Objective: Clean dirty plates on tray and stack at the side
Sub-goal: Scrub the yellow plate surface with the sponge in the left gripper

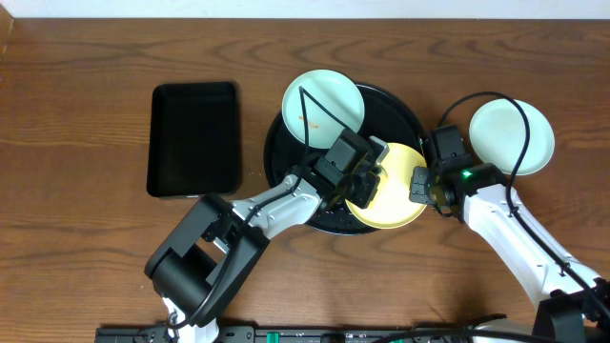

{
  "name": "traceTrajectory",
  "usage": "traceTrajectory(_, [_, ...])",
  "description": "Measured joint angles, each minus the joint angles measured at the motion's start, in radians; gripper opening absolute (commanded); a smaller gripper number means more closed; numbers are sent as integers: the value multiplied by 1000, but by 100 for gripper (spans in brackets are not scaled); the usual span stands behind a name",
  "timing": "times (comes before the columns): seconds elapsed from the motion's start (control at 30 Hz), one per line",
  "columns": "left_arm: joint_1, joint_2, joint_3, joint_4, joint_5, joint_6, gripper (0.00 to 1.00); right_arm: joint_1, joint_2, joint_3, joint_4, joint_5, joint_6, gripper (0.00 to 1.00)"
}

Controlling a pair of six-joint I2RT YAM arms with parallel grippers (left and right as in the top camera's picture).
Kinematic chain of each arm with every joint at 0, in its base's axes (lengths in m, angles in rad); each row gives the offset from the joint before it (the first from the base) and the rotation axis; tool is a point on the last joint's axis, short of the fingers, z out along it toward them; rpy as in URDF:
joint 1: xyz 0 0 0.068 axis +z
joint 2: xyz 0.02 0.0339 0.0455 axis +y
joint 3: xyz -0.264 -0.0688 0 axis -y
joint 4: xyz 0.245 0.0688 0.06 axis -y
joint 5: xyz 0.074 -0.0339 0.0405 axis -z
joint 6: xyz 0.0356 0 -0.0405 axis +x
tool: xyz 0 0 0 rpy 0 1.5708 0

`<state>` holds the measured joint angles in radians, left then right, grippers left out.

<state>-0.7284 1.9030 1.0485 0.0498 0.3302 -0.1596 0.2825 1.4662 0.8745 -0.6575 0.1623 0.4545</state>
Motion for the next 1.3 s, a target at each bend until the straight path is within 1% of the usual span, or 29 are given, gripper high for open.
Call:
traceTrajectory(0.43, [0,26,0,77,3,8,8,0,0,0,-13,15,0,1])
traceTrajectory(1.1, [0,27,0,107,-8,64,8,0,0,0,-18,16,0,1])
traceTrajectory(1.3, [0,42,0,138,-14,82,8,0,0,0,-18,16,0,1])
